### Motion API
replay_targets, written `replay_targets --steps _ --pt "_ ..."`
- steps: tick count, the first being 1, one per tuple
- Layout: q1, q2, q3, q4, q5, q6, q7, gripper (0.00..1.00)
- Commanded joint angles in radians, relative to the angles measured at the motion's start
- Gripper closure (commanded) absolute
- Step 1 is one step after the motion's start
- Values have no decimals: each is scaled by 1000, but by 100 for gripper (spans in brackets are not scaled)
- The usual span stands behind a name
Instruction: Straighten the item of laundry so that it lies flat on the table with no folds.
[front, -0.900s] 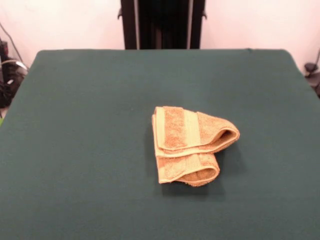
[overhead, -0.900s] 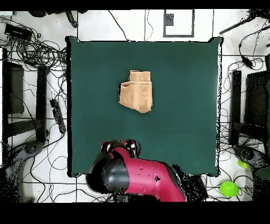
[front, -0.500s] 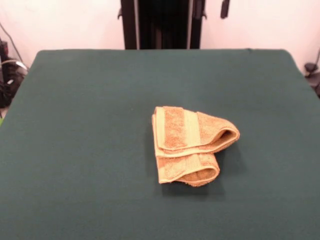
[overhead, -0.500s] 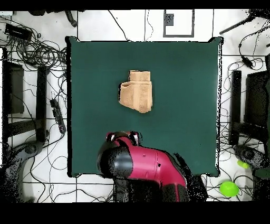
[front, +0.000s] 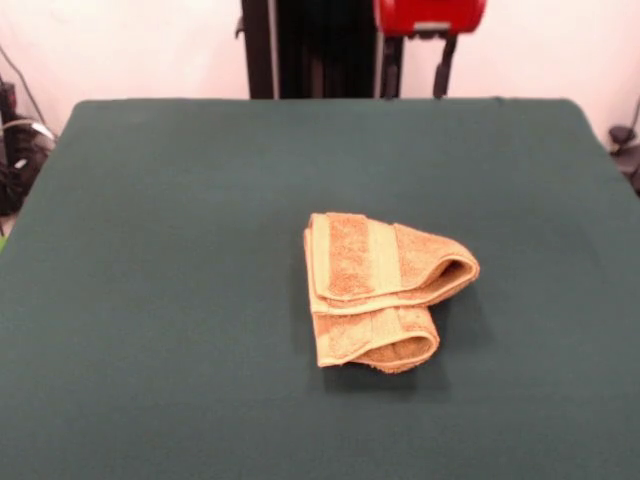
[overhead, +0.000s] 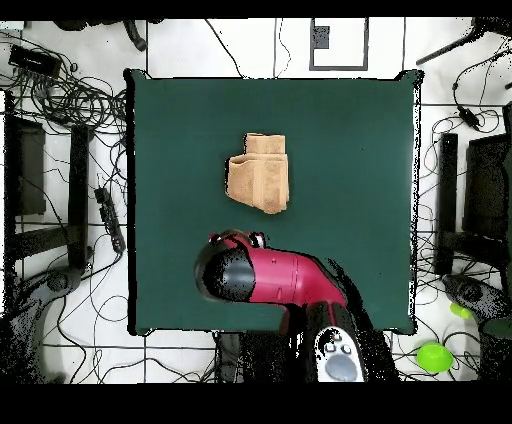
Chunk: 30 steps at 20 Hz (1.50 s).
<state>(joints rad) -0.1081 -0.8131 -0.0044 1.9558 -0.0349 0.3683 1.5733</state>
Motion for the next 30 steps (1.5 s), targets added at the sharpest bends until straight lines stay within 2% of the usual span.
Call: replay_targets --steps 1,4,10,14,22,30 --pt "8 140 34 -178 -46 -33 90 0" --pt "-21 172 65 -224 -37 -14 74 0" --pt "-61 236 121 -362 -39 111 -15 0" --pt "-55 244 119 -441 -29 172 -8 0" --pt "-41 329 123 -622 -35 263 -18 0" --pt "-18 393 140 -720 -27 314 -7 0"
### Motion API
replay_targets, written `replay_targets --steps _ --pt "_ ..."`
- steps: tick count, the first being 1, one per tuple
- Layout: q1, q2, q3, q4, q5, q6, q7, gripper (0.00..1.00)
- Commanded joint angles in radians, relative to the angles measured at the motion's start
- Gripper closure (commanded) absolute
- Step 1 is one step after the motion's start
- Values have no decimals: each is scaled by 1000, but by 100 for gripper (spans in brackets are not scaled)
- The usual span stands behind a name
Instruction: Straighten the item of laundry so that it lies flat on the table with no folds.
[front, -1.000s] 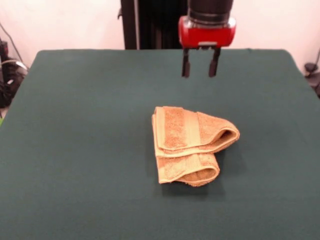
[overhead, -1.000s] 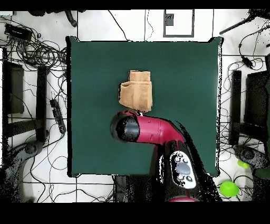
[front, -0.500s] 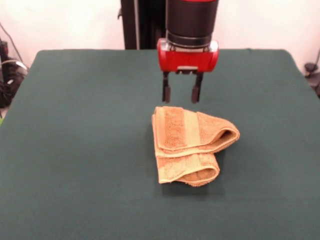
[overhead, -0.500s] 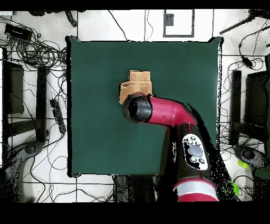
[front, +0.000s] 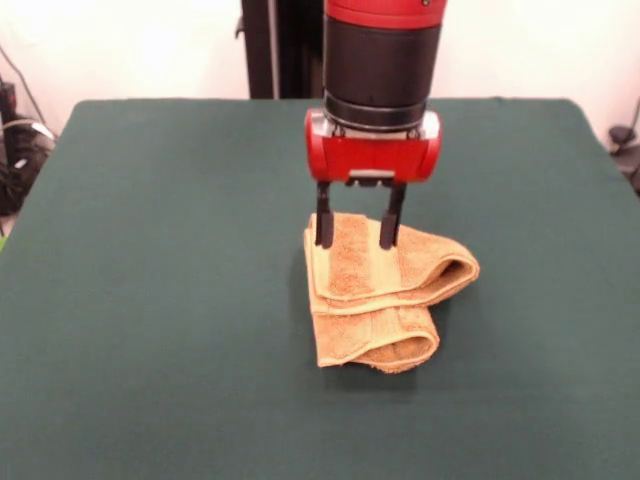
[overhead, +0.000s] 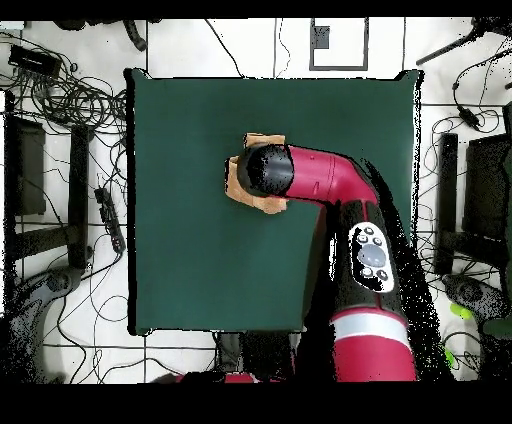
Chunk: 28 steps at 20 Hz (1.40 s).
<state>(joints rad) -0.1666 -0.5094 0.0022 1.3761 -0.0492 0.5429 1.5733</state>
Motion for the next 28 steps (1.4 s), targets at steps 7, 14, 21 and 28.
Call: replay_targets --steps 7,14,21,28 --pt "13 133 198 -117 58 161 36 0" --pt "-42 148 275 -24 170 181 104 0" --pt "-54 163 301 17 243 262 129 0" --pt "-46 159 285 40 253 357 125 0"
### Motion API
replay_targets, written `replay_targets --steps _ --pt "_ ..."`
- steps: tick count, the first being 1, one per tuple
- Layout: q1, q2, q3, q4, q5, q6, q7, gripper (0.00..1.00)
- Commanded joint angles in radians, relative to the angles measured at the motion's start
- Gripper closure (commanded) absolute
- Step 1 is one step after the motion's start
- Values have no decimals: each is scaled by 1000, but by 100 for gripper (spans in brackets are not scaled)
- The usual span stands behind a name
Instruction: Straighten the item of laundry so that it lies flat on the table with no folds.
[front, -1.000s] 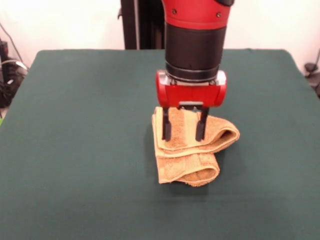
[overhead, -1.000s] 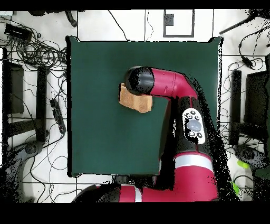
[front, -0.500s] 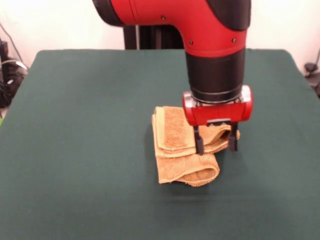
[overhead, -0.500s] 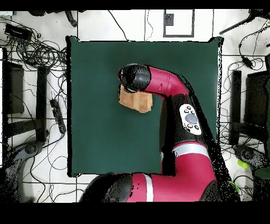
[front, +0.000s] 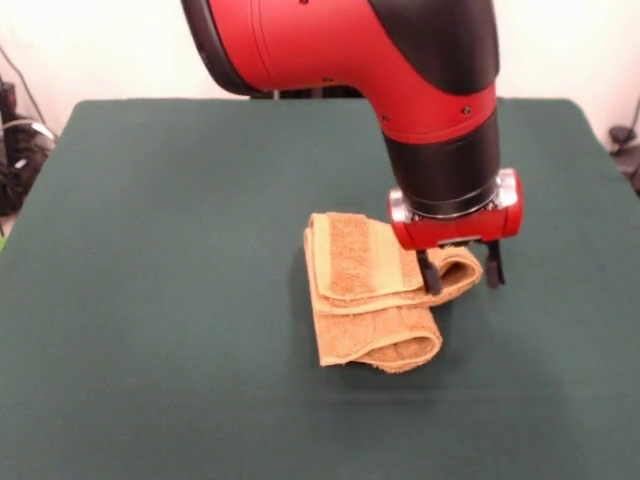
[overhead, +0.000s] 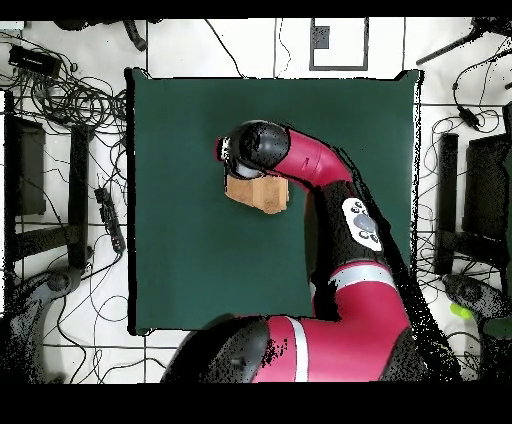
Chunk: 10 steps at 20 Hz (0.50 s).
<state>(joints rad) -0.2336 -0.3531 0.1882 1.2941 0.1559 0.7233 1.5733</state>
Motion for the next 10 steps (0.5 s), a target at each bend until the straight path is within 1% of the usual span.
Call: replay_targets --steps 1,5,7,8,10 --pt "24 3 97 122 48 179 125 0" --pt "32 -10 89 133 52 216 139 0" --pt "38 -15 82 137 38 222 128 0" --pt "44 -12 72 139 23 201 123 0" --pt "43 -18 69 182 20 117 134 0"
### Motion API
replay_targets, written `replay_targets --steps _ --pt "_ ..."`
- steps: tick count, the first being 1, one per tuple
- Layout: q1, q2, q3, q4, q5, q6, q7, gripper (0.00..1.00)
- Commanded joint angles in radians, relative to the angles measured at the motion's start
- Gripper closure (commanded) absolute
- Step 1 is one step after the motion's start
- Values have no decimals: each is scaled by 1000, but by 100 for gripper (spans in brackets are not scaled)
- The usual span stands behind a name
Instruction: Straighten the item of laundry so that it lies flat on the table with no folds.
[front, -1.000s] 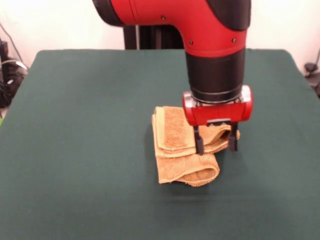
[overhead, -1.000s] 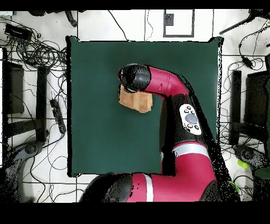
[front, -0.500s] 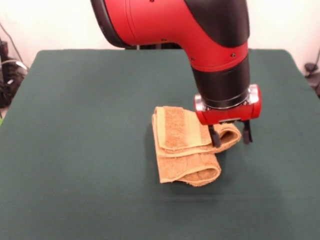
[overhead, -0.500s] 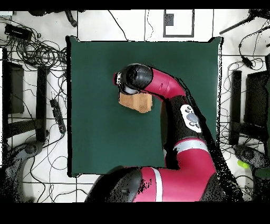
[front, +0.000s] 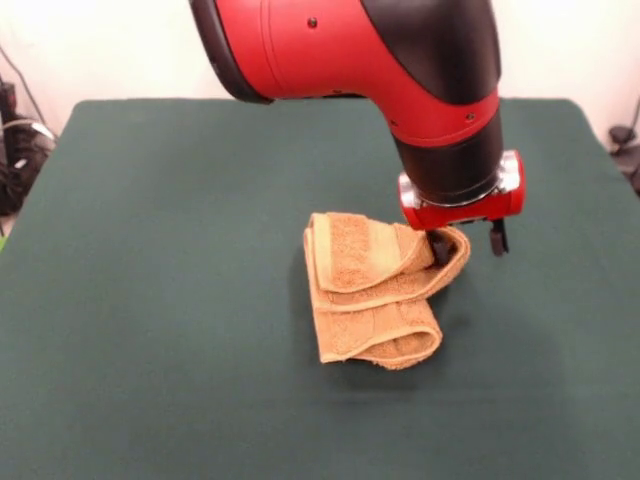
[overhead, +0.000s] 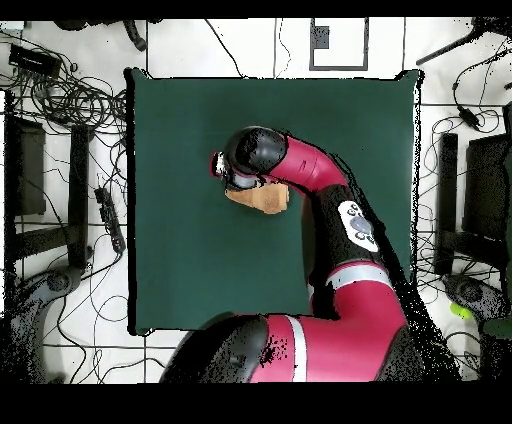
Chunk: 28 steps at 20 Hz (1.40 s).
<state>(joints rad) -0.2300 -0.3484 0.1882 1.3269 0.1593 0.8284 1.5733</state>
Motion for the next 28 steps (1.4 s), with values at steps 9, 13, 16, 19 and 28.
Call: replay_targets --steps 9,13,16,19,28 --pt "79 34 10 44 -29 23 158 0" --pt "95 40 -12 40 -25 28 195 100" --pt "110 42 -25 43 -6 48 244 100" --pt "159 49 -96 40 41 90 407 100" --pt "267 235 -292 -111 110 128 665 100"
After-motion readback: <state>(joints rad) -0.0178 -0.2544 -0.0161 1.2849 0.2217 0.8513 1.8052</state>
